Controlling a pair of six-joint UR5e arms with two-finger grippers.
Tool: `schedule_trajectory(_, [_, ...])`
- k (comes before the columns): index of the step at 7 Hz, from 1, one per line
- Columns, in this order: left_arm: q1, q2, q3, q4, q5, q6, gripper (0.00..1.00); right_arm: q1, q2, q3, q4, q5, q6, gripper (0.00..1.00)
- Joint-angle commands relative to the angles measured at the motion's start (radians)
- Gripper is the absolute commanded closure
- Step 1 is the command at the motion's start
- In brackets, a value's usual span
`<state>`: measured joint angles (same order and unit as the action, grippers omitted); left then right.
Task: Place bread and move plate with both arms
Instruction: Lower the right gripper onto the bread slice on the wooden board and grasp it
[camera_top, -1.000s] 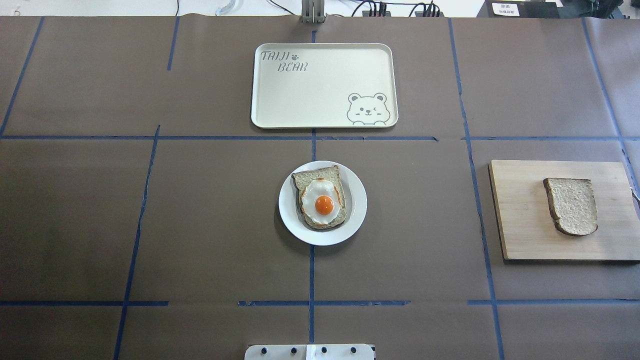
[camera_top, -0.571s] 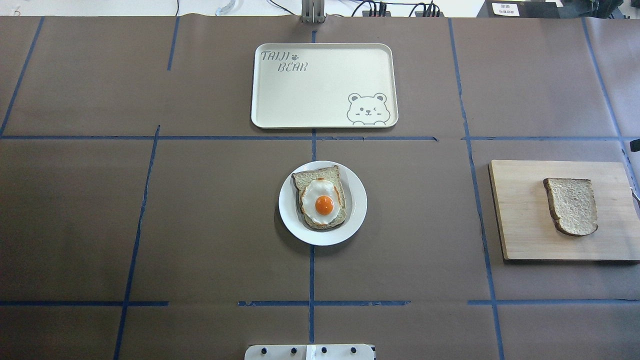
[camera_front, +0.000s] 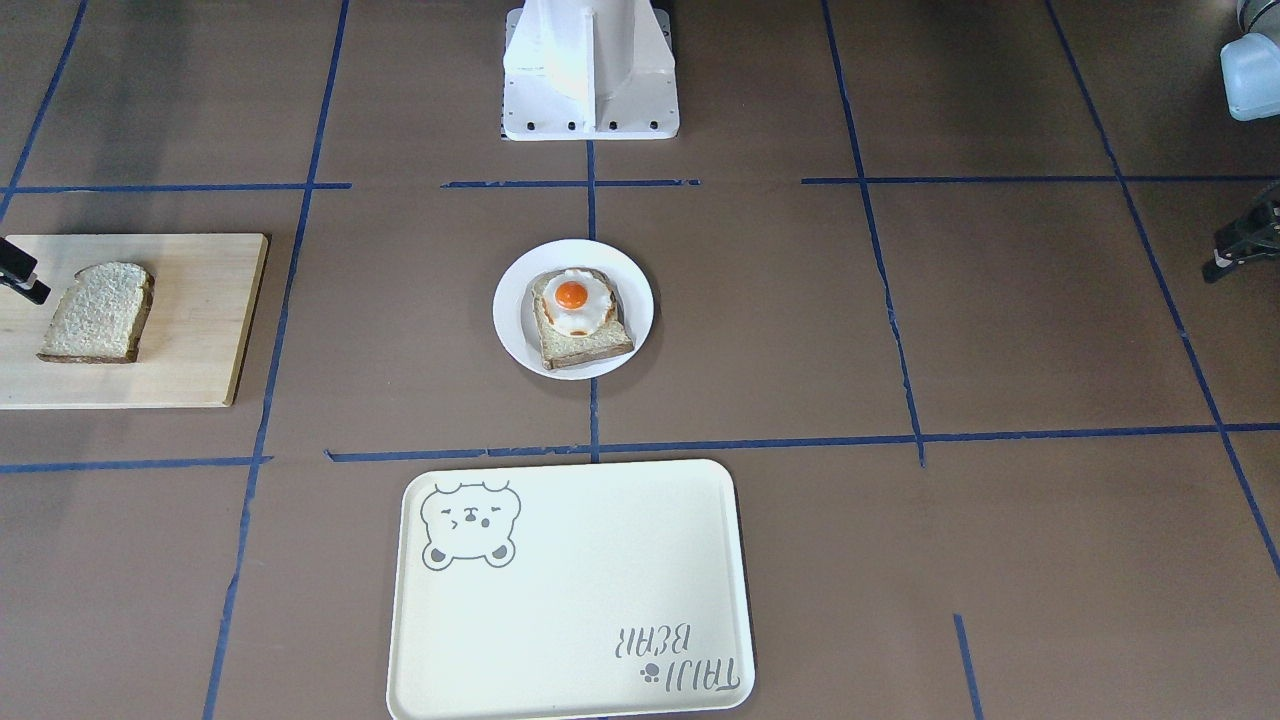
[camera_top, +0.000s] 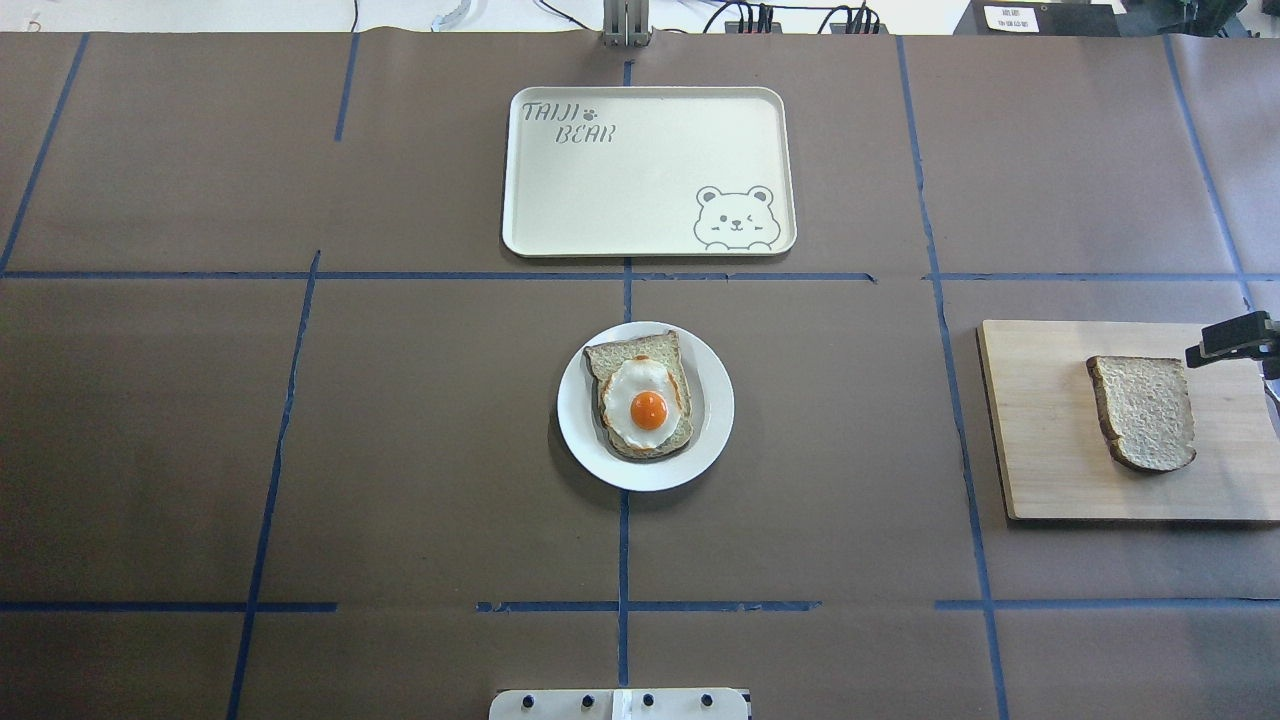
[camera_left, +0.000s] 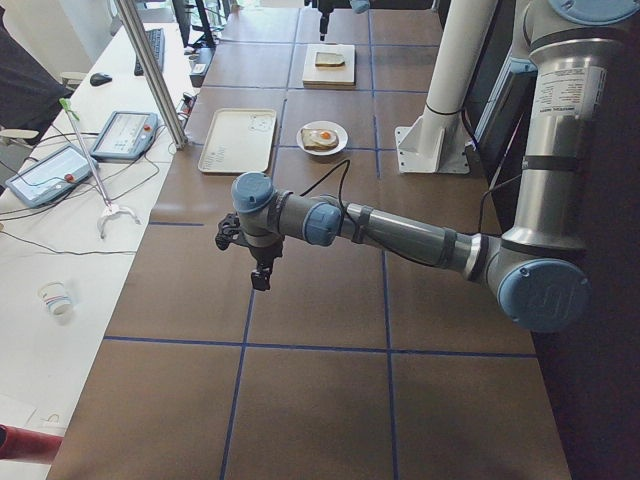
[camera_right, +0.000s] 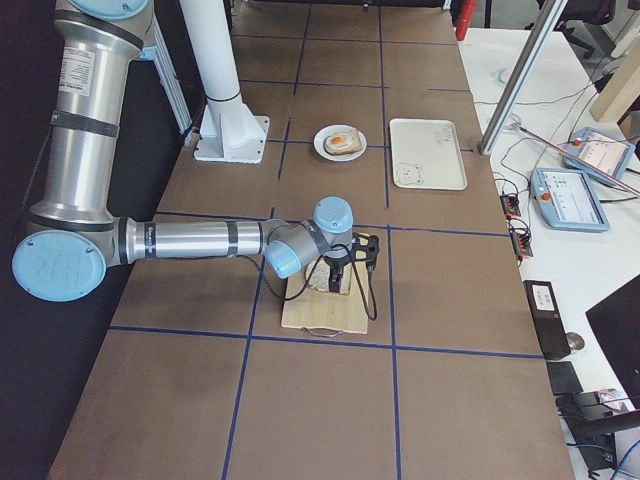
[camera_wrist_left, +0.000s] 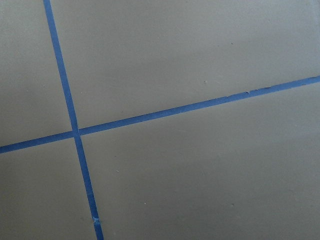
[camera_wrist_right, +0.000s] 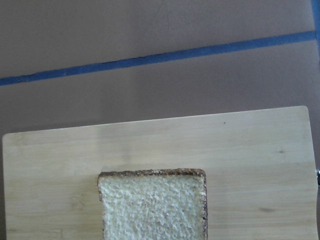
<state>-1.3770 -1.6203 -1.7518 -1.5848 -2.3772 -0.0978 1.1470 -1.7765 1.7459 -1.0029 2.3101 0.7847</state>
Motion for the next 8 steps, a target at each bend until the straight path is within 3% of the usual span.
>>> schedule_trajectory(1, [0.004, 0.0, 0.0, -0.021, -0.001, -0.025, 0.0, -0.049, -0.017, -0.026, 0.001, -0.004, 0.004, 0.01])
schedule_trajectory(4, [0.004, -0.001, -0.002, -0.021, 0.001, -0.022, 0.0, -0.082, -0.007, -0.066, 0.015, -0.009, -0.044, 0.02])
schedule_trajectory(6, [0.001, 0.0, -0.002, -0.023, 0.001, -0.017, 0.0, -0.084, 0.06, -0.181, 0.088, -0.005, -0.036, 0.04])
schedule_trajectory(8, [0.001, 0.002, -0.005, -0.023, 0.001, -0.016, 0.0, -0.084, 0.065, -0.223, 0.11, -0.001, -0.036, 0.12])
